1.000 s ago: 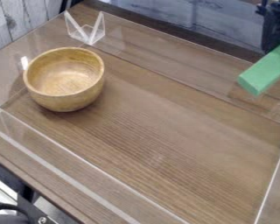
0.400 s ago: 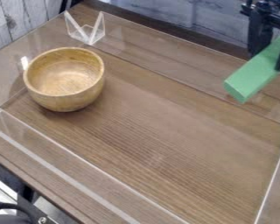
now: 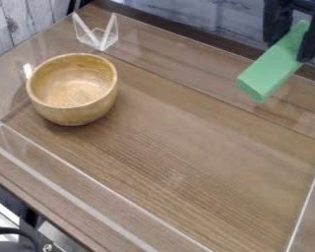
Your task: Put green object into wooden bowl
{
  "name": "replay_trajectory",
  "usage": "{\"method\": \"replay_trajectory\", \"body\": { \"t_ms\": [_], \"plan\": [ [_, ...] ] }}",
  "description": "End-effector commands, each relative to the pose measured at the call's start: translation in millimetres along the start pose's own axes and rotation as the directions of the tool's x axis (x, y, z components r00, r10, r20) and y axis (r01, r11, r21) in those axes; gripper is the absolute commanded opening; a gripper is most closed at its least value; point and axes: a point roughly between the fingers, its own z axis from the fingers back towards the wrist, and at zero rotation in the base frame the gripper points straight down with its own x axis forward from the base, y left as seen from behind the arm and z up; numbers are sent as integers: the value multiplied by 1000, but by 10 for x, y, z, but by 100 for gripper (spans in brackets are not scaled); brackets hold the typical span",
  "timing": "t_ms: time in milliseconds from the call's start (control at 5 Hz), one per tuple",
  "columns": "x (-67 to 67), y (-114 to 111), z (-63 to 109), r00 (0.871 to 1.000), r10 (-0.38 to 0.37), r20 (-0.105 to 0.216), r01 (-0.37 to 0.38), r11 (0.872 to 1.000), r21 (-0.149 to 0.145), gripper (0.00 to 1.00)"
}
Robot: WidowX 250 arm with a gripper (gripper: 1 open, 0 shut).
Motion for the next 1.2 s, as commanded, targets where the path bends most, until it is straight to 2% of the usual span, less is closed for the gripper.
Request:
{"method": "replay_trajectory", "body": {
  "t_ms": [0,200,400,600,800,1000],
  "plan": [
    [-155,131,272,994,42,106,-42,999,1,0],
    [-406,430,231,990,92,110,-93,996,8,0],
    [-648,755,207,986,134,102,-136,991,13,0],
    [-891,996,104,981,172,88,-174,985,18,0],
    [-1138,1210,0,984,162,79,-165,986,31,0],
    [-1261,1312,-41,983,161,86,-164,986,35,0]
  ]
}}
